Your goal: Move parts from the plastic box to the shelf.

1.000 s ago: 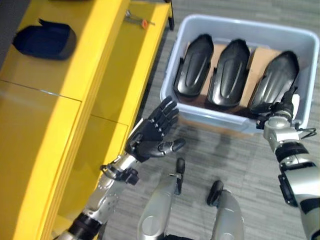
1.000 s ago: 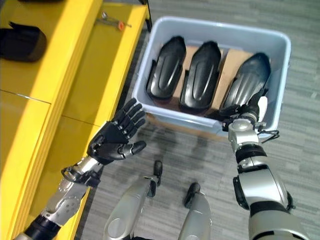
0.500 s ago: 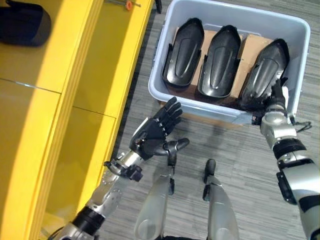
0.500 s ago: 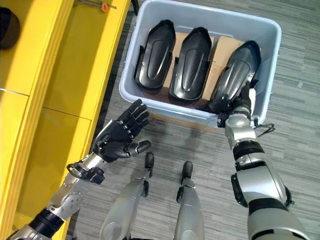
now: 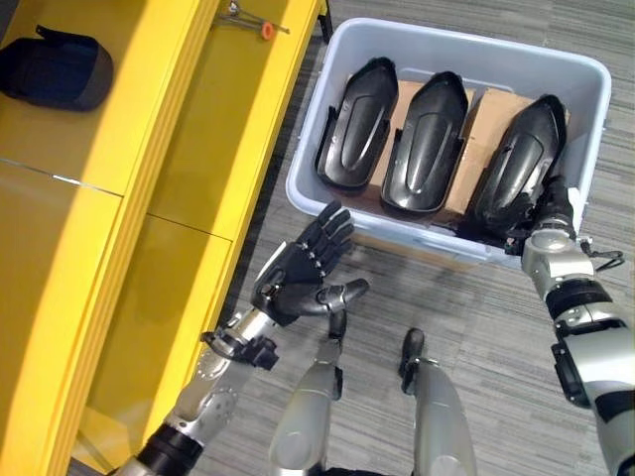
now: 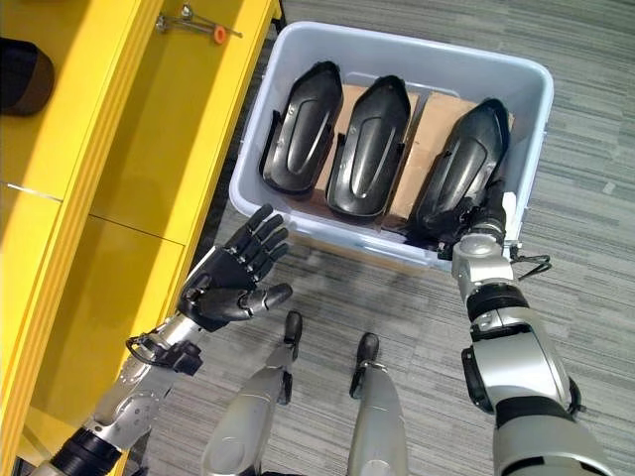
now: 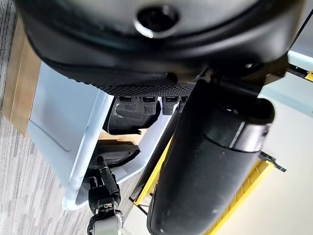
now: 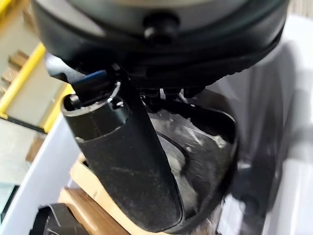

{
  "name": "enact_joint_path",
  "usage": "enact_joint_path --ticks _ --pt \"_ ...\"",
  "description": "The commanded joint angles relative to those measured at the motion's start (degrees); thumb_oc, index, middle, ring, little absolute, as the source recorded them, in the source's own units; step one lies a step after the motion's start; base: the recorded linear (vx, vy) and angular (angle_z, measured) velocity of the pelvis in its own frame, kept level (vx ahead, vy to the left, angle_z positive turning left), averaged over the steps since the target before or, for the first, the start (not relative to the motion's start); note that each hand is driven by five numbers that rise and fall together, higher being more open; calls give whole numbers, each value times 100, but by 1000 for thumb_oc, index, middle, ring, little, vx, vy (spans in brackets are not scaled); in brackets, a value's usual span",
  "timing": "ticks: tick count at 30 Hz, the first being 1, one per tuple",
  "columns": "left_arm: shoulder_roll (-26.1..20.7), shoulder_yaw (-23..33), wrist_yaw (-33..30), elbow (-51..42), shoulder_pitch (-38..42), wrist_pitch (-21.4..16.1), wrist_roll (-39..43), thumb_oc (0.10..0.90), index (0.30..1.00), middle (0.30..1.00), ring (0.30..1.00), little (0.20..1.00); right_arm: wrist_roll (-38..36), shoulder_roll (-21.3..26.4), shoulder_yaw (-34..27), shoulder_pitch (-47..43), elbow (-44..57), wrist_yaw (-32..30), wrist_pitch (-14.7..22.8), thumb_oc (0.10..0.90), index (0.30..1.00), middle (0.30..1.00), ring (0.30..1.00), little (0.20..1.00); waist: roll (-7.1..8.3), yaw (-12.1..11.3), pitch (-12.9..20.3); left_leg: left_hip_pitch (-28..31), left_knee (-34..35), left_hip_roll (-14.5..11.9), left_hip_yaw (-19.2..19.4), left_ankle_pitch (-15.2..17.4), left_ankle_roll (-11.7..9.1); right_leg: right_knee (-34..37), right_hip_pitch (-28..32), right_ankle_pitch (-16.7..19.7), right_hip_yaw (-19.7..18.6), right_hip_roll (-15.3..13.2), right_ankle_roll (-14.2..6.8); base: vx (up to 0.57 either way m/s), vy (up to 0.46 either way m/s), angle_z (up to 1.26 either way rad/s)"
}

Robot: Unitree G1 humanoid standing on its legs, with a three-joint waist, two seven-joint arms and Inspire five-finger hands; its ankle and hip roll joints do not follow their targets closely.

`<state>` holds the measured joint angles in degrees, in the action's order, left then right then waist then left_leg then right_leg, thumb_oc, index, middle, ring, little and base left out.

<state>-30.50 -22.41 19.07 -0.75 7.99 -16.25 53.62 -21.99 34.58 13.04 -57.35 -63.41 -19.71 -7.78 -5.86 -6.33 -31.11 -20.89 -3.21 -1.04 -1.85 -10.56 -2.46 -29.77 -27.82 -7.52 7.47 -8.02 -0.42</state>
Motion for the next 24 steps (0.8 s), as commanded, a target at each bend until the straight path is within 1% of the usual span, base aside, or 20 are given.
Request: enact_joint_path --ticks 1,2,3,4,9,10,11,13,14,15,17,18,21,24 --pt "209 132 199 -729 243 -341 63 900 1000 1000 1000 1000 197 697 400 -760 249 250 616 900 1000 1000 1000 1000 -153 -27 132 180 -889 -288 263 1223 -59 707 38 329 -180 -29 -237 71 -50 4" --pt "224 132 181 -752 233 -297 34 900 1000 1000 1000 1000 403 708 401 -757 316 302 733 900 1000 1000 1000 1000 -175 -19 132 153 -874 -285 258 1199 -60 657 -6 299 -183 -20 -216 73 -59 -1" --pt "228 117 199 -724 222 -314 0 900 1000 1000 1000 1000 533 732 449 -775 415 447 770 900 1000 1000 1000 1000 -193 -6 132 104 -862 -291 240 1169 -70 579 -89 269 -179 -5 -195 79 -70 -2" --pt "254 113 275 -698 186 -300 51 900 1000 1000 1000 1000 447 769 502 -777 550 566 628 900 1000 1000 1000 1000 -216 12 132 28 -846 -303 234 1126 -84 470 -207 219 -189 10 -168 69 -69 1" --pt "247 192 355 -659 82 -336 74 900 1000 1000 1000 1000 21 726 456 -679 641 695 536 900 1000 1000 1000 1000 -252 18 132 -166 -898 -340 208 1075 -82 191 -441 87 -194 58 -93 59 -57 1" --pt "241 197 340 -646 86 -347 58 900 1000 1000 1000 1000 149 713 417 -675 614 656 559 900 1000 1000 1000 1000 -253 22 132 -203 -914 -336 197 1078 -78 124 -488 50 -197 63 -81 73 -71 4" --pt "224 226 339 -647 55 -342 22 900 1000 1000 1000 1000 400 717 384 -644 599 654 660 900 1000 1000 1000 1000 -261 18 132 -230 -931 -332 176 1092 -67 22 -521 -31 -198 65 -67 69 -76 4" --pt "213 241 326 -635 33 -342 -27 900 1000 1000 1000 1000 444 714 390 -641 613 674 656 900 1000 1000 1000 1000 -269 9 132 -293 -966 -341 167 1084 -59 -61 -582 -64 -203 83 -49 58 -78 4" --pt "208 231 293 -596 6 -366 -16 900 1000 1000 1000 1000 330 693 443 -648 626 587 677 900 1000 1000 1000 1000 -268 0 132 -391 -1034 -352 156 1072 -57 -192 -684 -119 -213 106 -26 96 -137 8" --pt "215 266 392 -558 -34 -312 258 900 1000 1000 1000 1000 390 663 446 -626 663 469 827 900 1000 1000 1000 1000 -264 -16 132 -552 -1157 -369 130 1086 -36 -416 -825 -211 -204 131 14 96 -131 8" --pt "215 282 423 -606 -50 -275 186 900 1000 1000 1000 1000 560 671 407 -607 648 334 988 900 1000 1000 1000 1000 -284 -38 132 -658 -1236 -374 105 1090 -8 -593 -909 -302 -184 144 46 70 -94 8" --pt "214 283 422 -606 -50 -275 186 900 1000 1000 1000 1000 561 671 406 -607 648 333 989 900 1000 1000 1000 1000 -281 -37 132 -663 -1242 -371 105 1093 -8 -600 -914 -306 -185 141 46 58 -101 5" --pt "166 267 454 -660 -130 -272 169 900 1000 1000 1000 1000 492 704 378 -599 696 118 1185 900 1000 1000 1000 1000 -285 -64 132 -757 -1292 -382 72 1064 3 -722 -981 -358 -158 180 82 41 -68 3" --pt "148 219 529 -647 -213 -344 168 900 1000 1000 1000 1000 1001 667 287 -647 944 -499 1528 900 1000 1000 1000 1000 -321 -67 132 -816 -1374 -362 46 1028 16 -837 -1006 -438 -163 230 128 28 -19 3"
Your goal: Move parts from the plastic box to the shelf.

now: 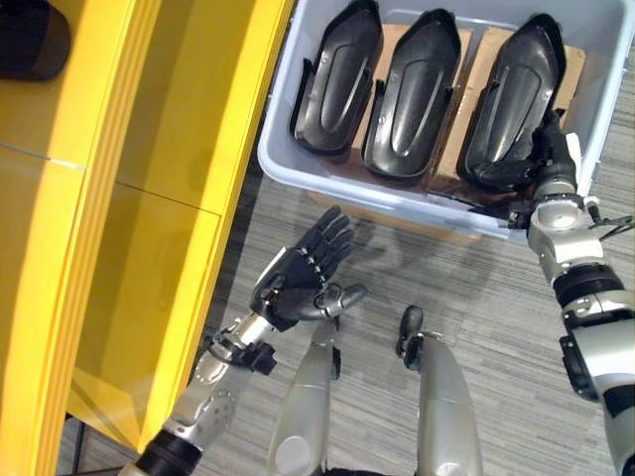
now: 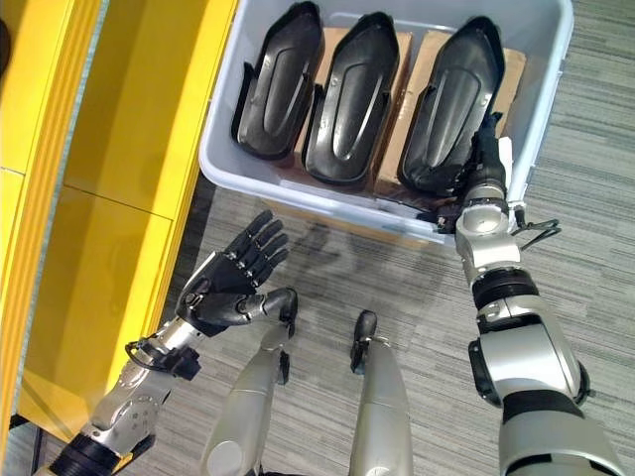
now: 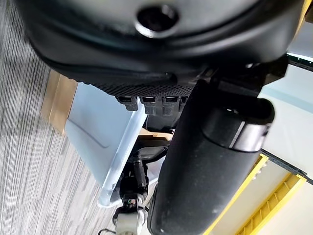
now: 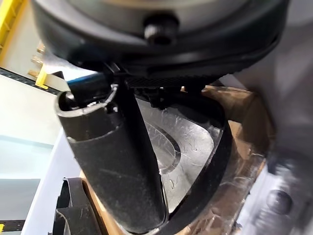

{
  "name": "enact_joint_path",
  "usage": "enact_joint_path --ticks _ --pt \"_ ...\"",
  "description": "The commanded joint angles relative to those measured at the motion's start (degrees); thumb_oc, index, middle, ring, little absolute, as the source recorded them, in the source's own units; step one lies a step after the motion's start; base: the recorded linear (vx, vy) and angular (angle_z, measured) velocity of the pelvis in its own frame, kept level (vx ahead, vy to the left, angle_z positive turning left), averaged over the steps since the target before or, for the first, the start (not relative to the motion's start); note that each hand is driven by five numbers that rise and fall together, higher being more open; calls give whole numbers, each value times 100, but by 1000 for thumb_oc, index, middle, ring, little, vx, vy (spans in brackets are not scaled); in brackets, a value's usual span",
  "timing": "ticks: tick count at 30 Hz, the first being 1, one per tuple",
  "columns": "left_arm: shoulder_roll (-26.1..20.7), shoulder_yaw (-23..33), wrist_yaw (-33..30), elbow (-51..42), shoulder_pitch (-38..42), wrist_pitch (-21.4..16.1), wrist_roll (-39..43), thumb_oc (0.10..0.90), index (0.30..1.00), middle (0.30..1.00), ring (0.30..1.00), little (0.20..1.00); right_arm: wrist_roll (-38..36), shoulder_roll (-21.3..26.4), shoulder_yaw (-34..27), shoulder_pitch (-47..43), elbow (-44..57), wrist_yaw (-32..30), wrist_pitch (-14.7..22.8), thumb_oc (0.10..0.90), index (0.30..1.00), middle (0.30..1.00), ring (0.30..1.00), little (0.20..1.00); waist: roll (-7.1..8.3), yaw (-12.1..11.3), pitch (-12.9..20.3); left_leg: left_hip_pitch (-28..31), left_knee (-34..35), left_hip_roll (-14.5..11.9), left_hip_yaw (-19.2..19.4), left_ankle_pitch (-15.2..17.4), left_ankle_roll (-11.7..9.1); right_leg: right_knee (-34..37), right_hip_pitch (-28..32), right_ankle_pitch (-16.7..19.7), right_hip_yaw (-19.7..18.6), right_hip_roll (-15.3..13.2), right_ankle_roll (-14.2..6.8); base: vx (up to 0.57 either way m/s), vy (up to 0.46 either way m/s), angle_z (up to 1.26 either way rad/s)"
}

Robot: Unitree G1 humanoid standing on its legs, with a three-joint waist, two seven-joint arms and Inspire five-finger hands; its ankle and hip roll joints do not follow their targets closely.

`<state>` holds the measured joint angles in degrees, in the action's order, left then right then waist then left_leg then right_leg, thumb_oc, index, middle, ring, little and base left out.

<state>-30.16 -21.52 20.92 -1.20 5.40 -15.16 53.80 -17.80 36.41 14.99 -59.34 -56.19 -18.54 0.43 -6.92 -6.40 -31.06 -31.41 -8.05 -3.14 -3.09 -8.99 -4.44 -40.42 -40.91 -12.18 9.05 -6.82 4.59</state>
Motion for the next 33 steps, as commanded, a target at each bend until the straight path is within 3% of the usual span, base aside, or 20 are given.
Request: enact_joint_path --ticks 1,4,5,6,8,9,15,16,23,28,30,33 --pt "114 129 343 -603 45 -453 150 900 1000 1000 1000 1000 584 483 91 -445 225 -618 705 900 1000 1000 1000 1000 -214 -60 127 236 -892 -151 170 871 214 227 304 28 -321 110 -372 0 0 0" --pt "114 129 343 -603 45 -453 150 900 1000 1000 1000 1000 584 483 90 -445 225 -618 705 900 1000 1000 1000 1000 -214 -60 127 236 -892 -151 169 871 214 227 304 28 -321 110 -372 0 0 0" --pt "87 64 407 -687 -95 -543 205 900 1000 1000 1000 1000 1582 531 -60 -473 744 -1600 891 900 1000 1000 1000 1000 -269 -46 127 255 -944 -131 160 848 220 172 340 -8 -343 106 -373 10 54 2" --pt "76 52 439 -729 -170 -579 238 900 1000 1000 1000 1000 2243 556 -136 -424 1139 -1960 857 900 1000 1000 1000 1000 -290 -26 127 297 -962 -113 154 844 219 182 388 -12 -370 103 -383 7 63 1" --pt "83 53 500 -757 -222 -590 271 900 1000 1000 1000 1000 2539 588 -161 -381 1384 -2166 844 900 1000 1000 1000 1000 -307 -12 127 339 -962 -101 154 831 212 231 439 2 -393 93 -394 -17 55 -3" --pt "94 29 682 -769 -331 -662 410 900 1000 1000 1000 1000 2826 599 -220 -238 1727 -2575 774 900 1000 1000 1000 1000 -325 17 127 410 -953 -98 157 811 203 343 526 44 -434 84 -403 -33 79 -7" --pt "118 33 809 -791 -389 -692 511 900 1000 1000 1000 1000 3026 601 -272 -153 1880 -2887 757 900 1000 1000 1000 1000 -344 36 127 462 -936 -96 152 781 194 416 581 66 -460 90 -407 -12 26 0" --pt "115 44 881 -869 -432 -780 593 900 1000 1000 1000 1000 3327 574 -415 -13 2146 -3189 809 900 1000 1000 1000 1000 -366 78 127 534 -917 -84 164 771 191 533 658 111 -517 88 -429 -44 57 3" --pt "132 94 857 -966 -376 -719 632 900 1000 1000 1000 1000 3438 521 -546 137 2453 -3193 848 900 1000 1000 1000 1000 -370 115 127 671 -856 -93 158 734 165 795 843 227 -586 116 -441 -32 21 -5" --pt "128 176 882 -974 -313 -650 590 900 1000 1000 1000 1000 3929 514 -377 543 2932 -2432 1127 900 1000 1000 1000 1000 -280 248 127 963 -733 -126 189 753 125 1244 1181 411 -750 161 -501 -29 10 -6" --pt "79 280 893 -987 -278 -550 587 900 1000 1000 1000 1000 4230 680 -166 690 3092 -1869 1275 900 1000 1000 1000 1000 -201 281 136 1000 -721 -143 182 792 116 1329 1235 458 -767 166 -532 -23 -29 -10" --pt "34 364 949 -982 -279 -488 616 900 1000 1000 1000 1000 4465 851 -8 837 3214 -1545 1333 900 1000 1000 1000 1000 -130 307 154 1018 -693 -165 181 784 106 1418 1266 502 -772 192 -551 -12 -42 3"
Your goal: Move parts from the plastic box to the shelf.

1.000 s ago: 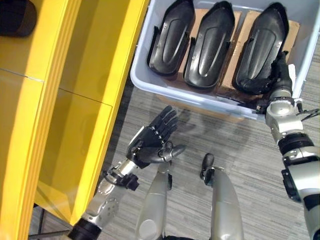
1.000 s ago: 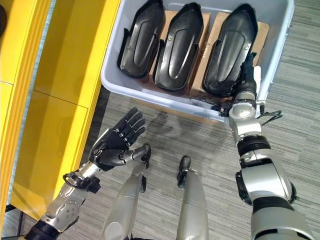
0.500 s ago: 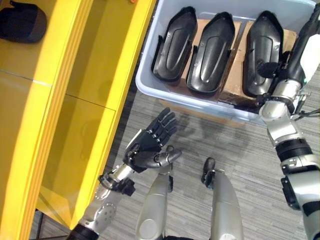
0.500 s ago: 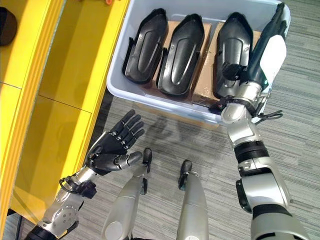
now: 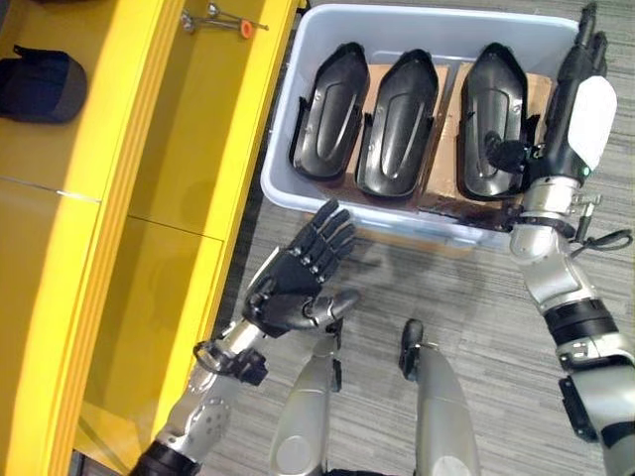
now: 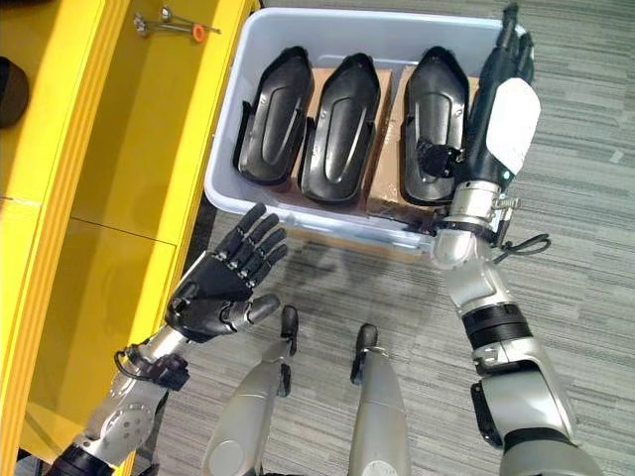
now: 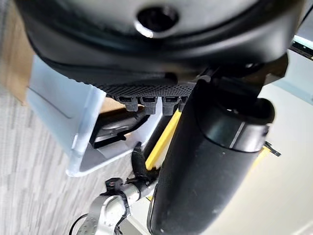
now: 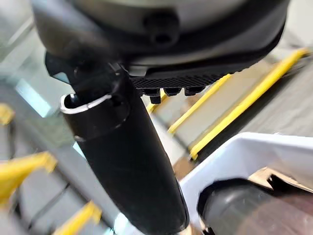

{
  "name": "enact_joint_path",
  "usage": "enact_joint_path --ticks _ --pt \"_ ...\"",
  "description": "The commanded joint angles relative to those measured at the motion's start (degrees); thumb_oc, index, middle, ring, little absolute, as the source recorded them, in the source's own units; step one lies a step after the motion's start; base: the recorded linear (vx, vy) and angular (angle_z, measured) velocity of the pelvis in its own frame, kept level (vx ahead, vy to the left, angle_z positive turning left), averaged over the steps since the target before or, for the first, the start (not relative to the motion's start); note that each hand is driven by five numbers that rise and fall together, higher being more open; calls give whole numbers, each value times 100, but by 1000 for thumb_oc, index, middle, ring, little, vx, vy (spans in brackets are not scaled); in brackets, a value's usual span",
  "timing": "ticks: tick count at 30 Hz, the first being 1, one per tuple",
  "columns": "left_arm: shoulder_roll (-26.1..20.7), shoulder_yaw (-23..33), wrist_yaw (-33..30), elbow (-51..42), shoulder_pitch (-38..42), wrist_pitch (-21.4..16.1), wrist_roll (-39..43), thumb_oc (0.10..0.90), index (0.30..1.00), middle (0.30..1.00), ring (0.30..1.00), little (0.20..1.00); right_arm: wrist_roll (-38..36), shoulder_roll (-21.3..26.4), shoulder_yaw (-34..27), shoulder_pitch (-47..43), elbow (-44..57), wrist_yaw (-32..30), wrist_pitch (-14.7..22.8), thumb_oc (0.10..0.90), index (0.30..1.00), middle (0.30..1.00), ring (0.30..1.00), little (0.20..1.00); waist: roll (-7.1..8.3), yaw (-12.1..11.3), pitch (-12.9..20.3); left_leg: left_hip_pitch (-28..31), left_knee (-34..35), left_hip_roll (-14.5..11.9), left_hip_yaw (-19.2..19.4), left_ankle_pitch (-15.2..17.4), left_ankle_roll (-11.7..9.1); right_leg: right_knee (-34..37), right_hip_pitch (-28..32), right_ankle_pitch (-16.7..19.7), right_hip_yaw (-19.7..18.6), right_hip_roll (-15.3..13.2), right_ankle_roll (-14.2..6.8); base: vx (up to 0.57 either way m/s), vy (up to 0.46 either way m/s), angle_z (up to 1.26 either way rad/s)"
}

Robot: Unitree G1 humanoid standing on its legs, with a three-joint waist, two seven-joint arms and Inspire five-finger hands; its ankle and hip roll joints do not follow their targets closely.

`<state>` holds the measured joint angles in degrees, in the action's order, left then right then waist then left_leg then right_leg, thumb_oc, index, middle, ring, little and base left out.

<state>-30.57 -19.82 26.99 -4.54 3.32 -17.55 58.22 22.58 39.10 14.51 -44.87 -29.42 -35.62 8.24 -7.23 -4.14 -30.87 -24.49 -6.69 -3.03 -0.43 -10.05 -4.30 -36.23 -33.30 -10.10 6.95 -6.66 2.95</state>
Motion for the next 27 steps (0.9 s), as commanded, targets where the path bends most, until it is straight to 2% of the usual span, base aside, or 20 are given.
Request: enact_joint_path --ticks 1,3,4,6,8,13,15,21,27 --pt "54 220 356 -651 -72 -236 183 900 1000 1000 1000 1000 435 623 81 -582 559 269 574 900 1000 1000 1000 1000 -80 85 136 326 -823 -181 -88 896 90 1023 512 304 -559 183 -393 -13 -37 -4" --pt "54 220 356 -651 -72 -236 183 900 1000 1000 1000 1000 435 623 81 -582 559 269 574 900 1000 1000 1000 1000 -80 85 136 327 -823 -181 -88 896 90 1023 512 304 -559 183 -393 -10 -47 -4" --pt "-5 309 419 -605 -52 -188 164 900 1000 1000 1000 1000 694 826 376 -456 647 948 619 900 1000 1000 1000 1000 32 104 124 331 -820 -205 -89 943 88 1088 548 323 -559 201 -415 -31 -156 0" --pt "-61 406 461 -570 -11 -127 114 900 1000 1000 1000 1000 618 1082 791 -279 911 1575 492 900 1000 1000 1000 1000 195 131 127 275 -816 -278 -76 939 90 1230 574 411 -554 264 -430 -40 -175 9" --pt "-86 437 484 -537 41 -112 83 900 1000 1000 1000 1000 603 1204 918 -168 996 1638 533 900 1000 1000 1000 1000 254 168 114 262 -820 -302 -76 947 89 1291 586 444 -572 297 -445 -21 -61 4" --pt "-103 464 411 -511 115 -131 -14 900 1000 1000 1000 1000 984 1342 996 270 1206 1646 379 900 1000 1000 1000 1000 360 240 108 223 -783 -323 -59 973 121 1419 598 518 -588 355 -467 -14 -42 -5" --pt "-99 466 375 -448 239 -103 -58 900 1000 1000 1000 1000 1011 1338 1107 320 1015 1575 226 900 1000 1000 1000 1000 402 244 108 169 -807 -308 -59 1014 142 1449 571 544 -593 366 -479 -17 -65 -5" --pt "-131 518 335 -414 398 3 -110 900 1000 1000 1000 1000 989 1361 1299 115 428 1602 117 900 1000 1000 1000 1000 428 195 108 55 -822 -294 -97 1028 144 1501 512 573 -558 398 -473 -4 -27 -1" --pt "-134 608 369 -400 448 135 -136 900 1000 1000 1000 1000 1104 1346 1274 107 50 998 -22 900 1000 1000 1000 1000 416 139 108 -78 -867 -261 -106 1041 167 1442 412 560 -498 387 -460 2 -4 1"
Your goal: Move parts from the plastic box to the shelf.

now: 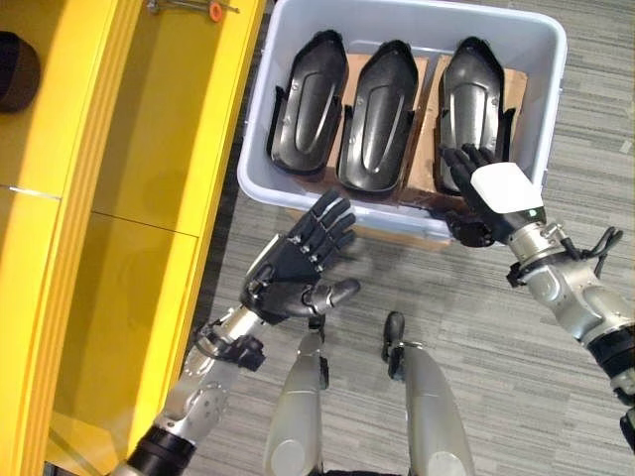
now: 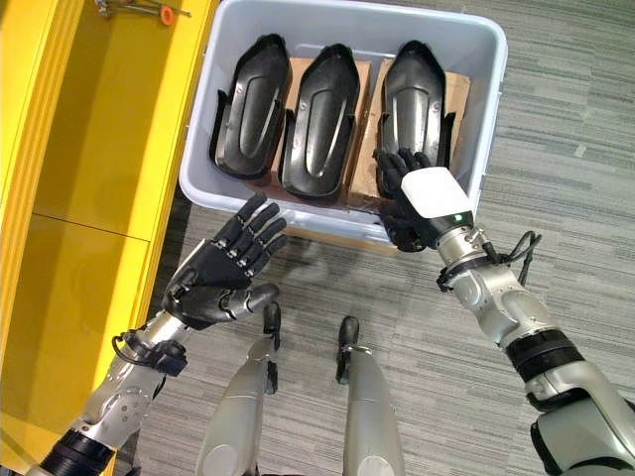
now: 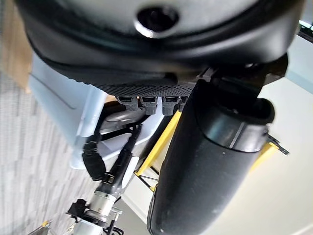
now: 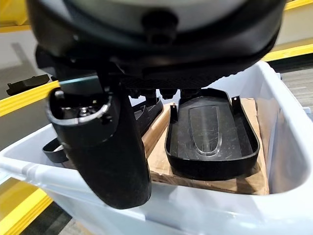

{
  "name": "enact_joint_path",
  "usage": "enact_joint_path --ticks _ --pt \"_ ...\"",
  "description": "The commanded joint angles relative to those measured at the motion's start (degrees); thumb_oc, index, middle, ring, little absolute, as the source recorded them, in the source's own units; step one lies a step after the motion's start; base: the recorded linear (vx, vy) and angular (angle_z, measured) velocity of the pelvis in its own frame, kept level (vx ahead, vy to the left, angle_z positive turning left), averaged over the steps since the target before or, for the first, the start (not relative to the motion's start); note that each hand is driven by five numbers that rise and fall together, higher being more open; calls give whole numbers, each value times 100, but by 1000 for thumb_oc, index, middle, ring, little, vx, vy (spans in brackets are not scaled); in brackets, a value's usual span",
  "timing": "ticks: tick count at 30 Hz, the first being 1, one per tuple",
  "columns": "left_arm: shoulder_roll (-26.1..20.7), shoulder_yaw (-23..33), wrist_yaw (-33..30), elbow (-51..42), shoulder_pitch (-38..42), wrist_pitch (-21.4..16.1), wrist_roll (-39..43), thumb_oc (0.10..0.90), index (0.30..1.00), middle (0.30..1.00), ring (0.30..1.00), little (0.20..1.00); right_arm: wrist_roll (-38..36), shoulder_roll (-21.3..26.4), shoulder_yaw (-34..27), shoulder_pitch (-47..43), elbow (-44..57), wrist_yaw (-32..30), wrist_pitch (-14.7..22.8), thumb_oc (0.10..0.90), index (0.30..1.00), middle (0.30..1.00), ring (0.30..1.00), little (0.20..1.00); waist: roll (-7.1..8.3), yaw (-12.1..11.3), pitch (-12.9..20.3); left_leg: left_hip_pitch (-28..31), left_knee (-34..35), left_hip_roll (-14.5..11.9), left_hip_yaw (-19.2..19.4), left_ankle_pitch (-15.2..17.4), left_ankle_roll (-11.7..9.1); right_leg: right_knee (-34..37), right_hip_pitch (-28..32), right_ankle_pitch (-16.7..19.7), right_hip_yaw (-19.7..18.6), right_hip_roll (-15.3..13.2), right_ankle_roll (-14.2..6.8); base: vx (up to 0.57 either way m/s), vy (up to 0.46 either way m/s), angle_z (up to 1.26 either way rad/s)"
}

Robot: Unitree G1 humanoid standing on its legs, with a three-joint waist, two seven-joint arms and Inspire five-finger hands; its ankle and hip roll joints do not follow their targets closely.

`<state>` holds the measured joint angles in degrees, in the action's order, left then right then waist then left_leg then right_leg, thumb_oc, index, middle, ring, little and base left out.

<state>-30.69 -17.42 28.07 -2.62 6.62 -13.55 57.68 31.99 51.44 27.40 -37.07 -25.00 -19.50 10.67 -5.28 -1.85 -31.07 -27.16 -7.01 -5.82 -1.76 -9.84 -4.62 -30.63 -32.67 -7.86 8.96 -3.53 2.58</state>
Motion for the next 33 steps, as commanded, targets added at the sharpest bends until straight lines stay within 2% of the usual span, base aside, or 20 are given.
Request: enact_joint_path --ticks 1,2,4,10,15,28,33 --pt "-123 383 270 -601 118 -251 -71 900 1000 1000 1000 1000 182 102 -58 -696 -433 -795 -340 900 1000 1000 1000 1000 210 -99 128 169 -838 25 22 1022 202 879 331 336 -690 73 -424 0 0 0" --pt "-124 385 272 -601 119 -250 -69 900 1000 1000 1000 1000 191 98 -66 -703 -440 -825 -361 900 1000 1000 1000 1000 207 -100 128 166 -838 26 22 1023 203 878 329 335 -690 73 -425 0 0 0" --pt "-105 412 318 -605 109 -225 -94 900 1000 1000 1000 1000 277 14 -207 -797 -571 -1034 -634 900 1000 1000 1000 1000 173 -118 128 132 -853 51 6 1034 205 877 312 328 -680 79 -419 0 0 0" --pt "-48 455 456 -616 112 -102 108 900 1000 1000 1000 1000 324 -78 -278 -897 -709 -1047 -877 900 1000 1000 1000 1000 123 -150 128 68 -864 80 3 1048 206 841 254 299 -655 56 -421 0 0 0" --pt "-30 468 565 -612 133 -30 122 900 1000 1000 1000 1000 45 -169 -292 -1102 -1116 -1050 -991 900 1000 1000 1000 1000 74 -202 128 22 -906 93 5 1064 202 779 210 269 -613 21 -404 5 -3 1" --pt "44 499 727 -653 126 151 182 900 1000 1000 1000 1000 146 -324 -133 -1267 -1493 -743 -1095 900 1000 1000 1000 1000 32 -278 128 -68 -951 88 2 1038 198 626 91 212 -556 10 -393 0 0 0" --pt "25 450 759 -603 150 132 191 900 1000 1000 1000 1000 564 -345 -71 -1306 -1718 -1273 -1206 900 1000 1000 1000 1000 18 -294 128 -159 -971 95 13 1046 206 595 -5 218 -532 2 -403 0 0 0"
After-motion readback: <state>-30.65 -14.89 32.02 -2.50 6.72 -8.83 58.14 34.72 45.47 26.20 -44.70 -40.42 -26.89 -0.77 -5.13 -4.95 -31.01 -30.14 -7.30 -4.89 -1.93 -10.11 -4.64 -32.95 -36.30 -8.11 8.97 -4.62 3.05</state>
